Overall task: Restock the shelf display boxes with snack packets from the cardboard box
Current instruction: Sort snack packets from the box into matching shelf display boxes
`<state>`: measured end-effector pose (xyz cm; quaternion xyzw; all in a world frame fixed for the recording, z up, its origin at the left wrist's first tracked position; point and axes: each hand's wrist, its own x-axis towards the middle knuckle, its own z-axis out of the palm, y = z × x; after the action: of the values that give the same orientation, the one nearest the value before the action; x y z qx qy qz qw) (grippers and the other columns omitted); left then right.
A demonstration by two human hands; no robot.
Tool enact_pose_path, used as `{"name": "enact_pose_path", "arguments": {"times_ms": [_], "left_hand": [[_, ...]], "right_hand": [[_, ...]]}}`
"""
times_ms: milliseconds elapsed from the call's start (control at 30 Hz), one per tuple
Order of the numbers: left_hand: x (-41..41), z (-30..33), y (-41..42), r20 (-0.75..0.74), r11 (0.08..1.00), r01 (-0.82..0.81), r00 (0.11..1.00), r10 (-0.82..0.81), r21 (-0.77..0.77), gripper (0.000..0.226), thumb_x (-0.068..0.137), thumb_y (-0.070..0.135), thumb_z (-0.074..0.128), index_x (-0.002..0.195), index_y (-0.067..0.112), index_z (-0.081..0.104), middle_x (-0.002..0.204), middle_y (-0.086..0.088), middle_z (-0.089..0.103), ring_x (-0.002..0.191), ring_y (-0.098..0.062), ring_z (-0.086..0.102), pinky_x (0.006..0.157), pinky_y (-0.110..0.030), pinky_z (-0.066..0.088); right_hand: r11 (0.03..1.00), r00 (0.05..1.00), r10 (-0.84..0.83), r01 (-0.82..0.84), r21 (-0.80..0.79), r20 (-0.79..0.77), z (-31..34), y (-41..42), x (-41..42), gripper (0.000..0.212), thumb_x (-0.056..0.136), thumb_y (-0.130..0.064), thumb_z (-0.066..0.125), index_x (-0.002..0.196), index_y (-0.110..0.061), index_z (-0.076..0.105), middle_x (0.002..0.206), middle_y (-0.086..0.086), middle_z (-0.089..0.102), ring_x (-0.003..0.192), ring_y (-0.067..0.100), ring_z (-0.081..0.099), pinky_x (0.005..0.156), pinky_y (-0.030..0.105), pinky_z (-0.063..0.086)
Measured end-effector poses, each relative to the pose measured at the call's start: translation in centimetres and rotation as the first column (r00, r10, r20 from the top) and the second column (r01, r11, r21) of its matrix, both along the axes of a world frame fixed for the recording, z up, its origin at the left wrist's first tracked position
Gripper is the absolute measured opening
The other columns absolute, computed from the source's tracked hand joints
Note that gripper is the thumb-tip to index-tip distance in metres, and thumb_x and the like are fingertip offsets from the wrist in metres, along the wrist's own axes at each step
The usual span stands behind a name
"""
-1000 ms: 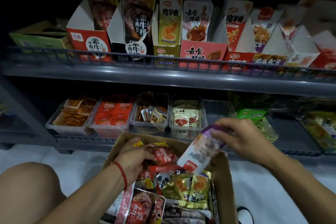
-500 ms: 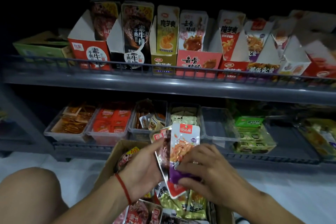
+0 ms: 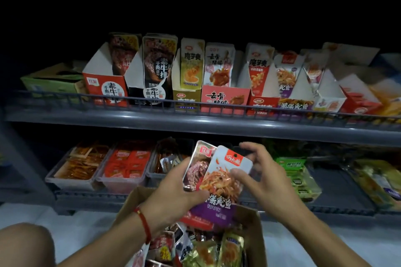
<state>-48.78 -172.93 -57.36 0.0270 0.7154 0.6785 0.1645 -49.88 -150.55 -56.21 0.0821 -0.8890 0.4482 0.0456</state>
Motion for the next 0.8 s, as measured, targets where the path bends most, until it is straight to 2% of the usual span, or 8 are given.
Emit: {"name": "enact_pose_path", "arguments": {"times_ms": [100, 200, 267, 400, 500, 600, 700, 800], "left_hand": [[-0.5, 1.0, 0.7, -0.107, 0.996, -0.042, 0.994, 0.034, -0.074, 0.052, 0.086, -0.001, 0.077, 0.128, 0.023, 0.058, 0.110, 0.000, 0.077, 0.099, -0.019, 0.075, 0.084, -0.047, 0.063], [-0.8, 1.9, 1.4, -0.165, 0.990, -0.056, 0.986, 0.034, -0.127, 0.055, 0.083, 0.011, 0.083, 0.126, 0.032, 0.057, 0.111, 0.004, 0.076, 0.101, -0.014, 0.074, 0.088, -0.044, 0.062], [-1.1, 2.6, 1.7, -0.198, 0.984, -0.021, 0.980, -0.015, -0.176, 0.055, 0.084, 0.015, 0.082, 0.125, 0.038, 0.055, 0.110, 0.009, 0.075, 0.099, -0.008, 0.073, 0.087, -0.036, 0.062], [-2.4, 5.0, 2.5, -0.292, 0.979, -0.028, 0.956, -0.032, -0.201, 0.048, 0.088, 0.000, 0.072, 0.122, 0.030, 0.057, 0.107, 0.008, 0.075, 0.095, -0.002, 0.072, 0.086, -0.026, 0.060], [-3.5, 7.2, 3.8, -0.332, 0.990, -0.076, 0.943, 0.031, -0.123, 0.043, 0.090, 0.003, 0.072, 0.112, 0.037, 0.058, 0.100, 0.015, 0.076, 0.090, 0.000, 0.073, 0.075, -0.020, 0.060], [-4.4, 9.2, 5.2, -0.340, 0.994, -0.105, 0.936, 0.087, -0.036, 0.042, 0.091, 0.008, 0.072, 0.112, 0.042, 0.057, 0.095, 0.017, 0.076, 0.087, -0.002, 0.074, 0.072, -0.026, 0.062], [-5.1, 10.3, 5.9, -0.339, 0.993, -0.118, 0.935, 0.108, -0.007, 0.041, 0.091, 0.007, 0.072, 0.111, 0.041, 0.058, 0.099, 0.010, 0.077, 0.089, -0.009, 0.076, 0.079, -0.037, 0.063], [-5.6, 10.4, 6.4, -0.332, 0.992, -0.129, 0.935, 0.125, 0.008, 0.043, 0.092, 0.004, 0.071, 0.116, 0.038, 0.059, 0.097, 0.011, 0.078, 0.087, -0.009, 0.076, 0.071, -0.031, 0.063]], "right_hand": [[1.000, 1.000, 0.007, -0.008, 0.023, 0.022, 1.4, 1.8, -0.3, 0.010, 0.094, -0.032, 0.070, 0.103, -0.030, 0.067, 0.093, -0.012, 0.075, 0.083, 0.005, 0.072, 0.074, 0.047, 0.060], [0.995, 0.999, 0.015, -0.018, 0.101, 0.032, 3.8, 4.0, -0.3, 0.005, 0.094, -0.030, 0.069, 0.090, -0.027, 0.069, 0.089, -0.012, 0.075, 0.079, 0.006, 0.070, 0.075, 0.049, 0.059], [0.995, 0.999, -0.041, 0.043, 0.085, -0.030, 6.6, 5.8, -0.4, 0.005, 0.096, -0.028, 0.065, 0.093, -0.029, 0.069, 0.090, -0.013, 0.074, 0.076, 0.004, 0.070, 0.070, 0.040, 0.061], [0.967, 0.932, -0.242, 0.255, 0.013, -0.269, 13.3, 10.3, -2.6, 0.007, 0.098, -0.029, 0.061, 0.104, -0.029, 0.064, 0.089, -0.007, 0.070, 0.070, -0.001, 0.068, 0.052, 0.019, 0.051], [0.911, 0.832, -0.365, 0.411, 0.024, -0.417, 16.7, 12.6, -6.4, 0.003, 0.099, -0.036, 0.062, 0.102, -0.034, 0.062, 0.094, -0.008, 0.068, 0.077, 0.010, 0.067, 0.059, 0.027, 0.049], [0.862, 0.777, -0.426, 0.505, 0.055, -0.463, 18.7, 13.5, -10.8, 0.008, 0.100, -0.032, 0.062, 0.108, -0.029, 0.062, 0.110, -0.005, 0.064, 0.076, 0.002, 0.056, 0.061, 0.025, 0.044], [0.855, 0.808, -0.420, 0.505, 0.119, -0.412, 18.8, 13.6, -14.7, 0.024, 0.101, -0.028, 0.061, 0.124, -0.020, 0.062, 0.110, 0.003, 0.060, 0.073, 0.007, 0.055, 0.066, 0.029, 0.045], [0.806, 0.841, -0.363, 0.500, 0.318, -0.401, 18.2, 13.5, -18.0, 0.035, 0.102, -0.027, 0.060, 0.135, -0.016, 0.060, 0.116, 0.010, 0.064, 0.090, 0.020, 0.059, 0.073, 0.033, 0.043]]}}
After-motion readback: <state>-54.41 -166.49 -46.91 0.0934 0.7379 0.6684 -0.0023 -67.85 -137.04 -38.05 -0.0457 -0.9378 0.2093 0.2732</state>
